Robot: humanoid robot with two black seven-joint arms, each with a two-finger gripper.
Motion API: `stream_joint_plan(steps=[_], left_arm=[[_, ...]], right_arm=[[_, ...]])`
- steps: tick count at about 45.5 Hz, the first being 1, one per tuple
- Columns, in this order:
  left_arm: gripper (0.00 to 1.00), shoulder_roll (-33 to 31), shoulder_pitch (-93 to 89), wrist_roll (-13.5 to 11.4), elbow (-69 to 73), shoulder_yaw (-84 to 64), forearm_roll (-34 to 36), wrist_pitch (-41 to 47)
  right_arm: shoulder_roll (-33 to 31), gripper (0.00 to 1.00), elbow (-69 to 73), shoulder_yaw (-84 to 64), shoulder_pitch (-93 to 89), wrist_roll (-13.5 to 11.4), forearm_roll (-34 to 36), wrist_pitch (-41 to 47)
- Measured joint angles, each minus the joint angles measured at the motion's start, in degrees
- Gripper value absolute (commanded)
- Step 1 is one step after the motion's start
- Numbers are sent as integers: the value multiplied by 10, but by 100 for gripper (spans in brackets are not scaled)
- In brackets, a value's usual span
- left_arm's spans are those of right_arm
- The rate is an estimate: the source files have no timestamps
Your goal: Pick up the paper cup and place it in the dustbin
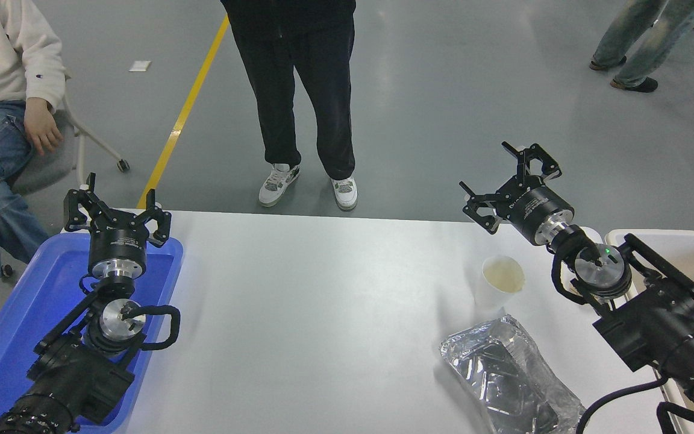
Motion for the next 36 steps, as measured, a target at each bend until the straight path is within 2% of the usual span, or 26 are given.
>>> stream_joint_plan(steps=[27, 36], left_arm=[[99, 4, -2, 0, 0, 7, 0, 0], [99, 4, -2, 0, 0, 8, 0, 0]], right_arm=[[2, 100, 6, -5, -3, -1, -2, 0], [-1, 100, 14, -19, 0, -1, -29, -3]])
